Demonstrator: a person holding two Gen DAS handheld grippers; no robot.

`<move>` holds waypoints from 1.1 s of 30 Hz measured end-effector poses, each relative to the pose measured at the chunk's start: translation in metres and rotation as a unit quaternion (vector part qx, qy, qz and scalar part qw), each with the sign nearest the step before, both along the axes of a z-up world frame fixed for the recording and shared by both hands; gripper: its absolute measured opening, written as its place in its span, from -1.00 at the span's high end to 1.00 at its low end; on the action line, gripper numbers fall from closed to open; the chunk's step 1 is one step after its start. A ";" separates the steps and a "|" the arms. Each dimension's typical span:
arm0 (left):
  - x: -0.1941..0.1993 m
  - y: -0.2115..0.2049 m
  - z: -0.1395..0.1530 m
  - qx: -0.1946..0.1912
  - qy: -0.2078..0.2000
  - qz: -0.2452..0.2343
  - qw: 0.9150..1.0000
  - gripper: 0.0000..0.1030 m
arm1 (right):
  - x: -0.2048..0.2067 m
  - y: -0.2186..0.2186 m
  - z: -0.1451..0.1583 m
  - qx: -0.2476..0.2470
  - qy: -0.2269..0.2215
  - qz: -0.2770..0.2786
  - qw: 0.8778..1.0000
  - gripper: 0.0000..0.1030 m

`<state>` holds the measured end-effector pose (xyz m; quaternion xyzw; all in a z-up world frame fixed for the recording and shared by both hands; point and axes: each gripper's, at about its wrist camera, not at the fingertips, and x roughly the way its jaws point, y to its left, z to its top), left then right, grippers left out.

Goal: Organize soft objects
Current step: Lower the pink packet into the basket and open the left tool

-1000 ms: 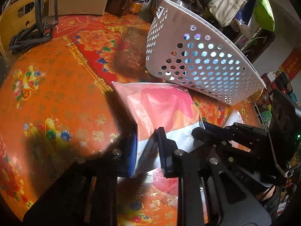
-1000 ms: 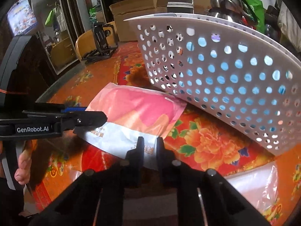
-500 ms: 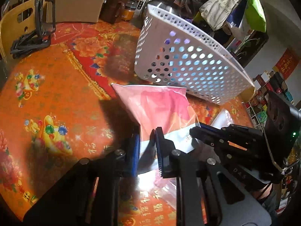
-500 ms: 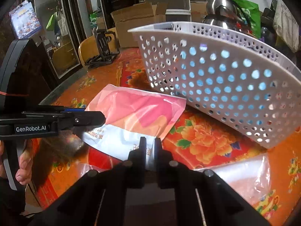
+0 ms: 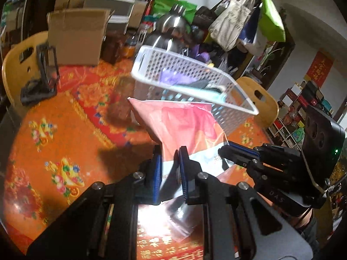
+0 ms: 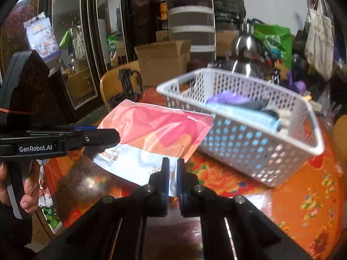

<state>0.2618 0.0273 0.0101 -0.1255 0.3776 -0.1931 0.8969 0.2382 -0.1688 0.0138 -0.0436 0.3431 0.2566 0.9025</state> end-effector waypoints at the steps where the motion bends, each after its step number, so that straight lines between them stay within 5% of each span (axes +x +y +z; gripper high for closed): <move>1: -0.001 -0.003 0.008 0.001 -0.007 -0.002 1.000 0.73 | -0.002 -0.002 0.008 0.000 -0.007 -0.002 1.000 0.90; 13: 0.040 -0.060 0.118 0.018 -0.081 -0.047 0.995 0.72 | 0.024 -0.048 0.100 0.004 -0.074 -0.056 0.996 0.91; 19: 0.087 -0.088 0.142 0.025 -0.086 -0.063 0.994 0.72 | 0.064 -0.070 0.117 -0.004 -0.074 -0.080 0.994 0.92; 25: 0.154 -0.104 0.128 0.021 -0.069 -0.062 0.995 0.72 | 0.118 -0.086 0.106 0.002 -0.052 -0.096 0.994 0.91; 33: 0.222 -0.111 0.065 0.024 -0.026 -0.054 0.998 0.66 | 0.175 -0.091 0.056 -0.016 -0.006 -0.118 0.993 0.92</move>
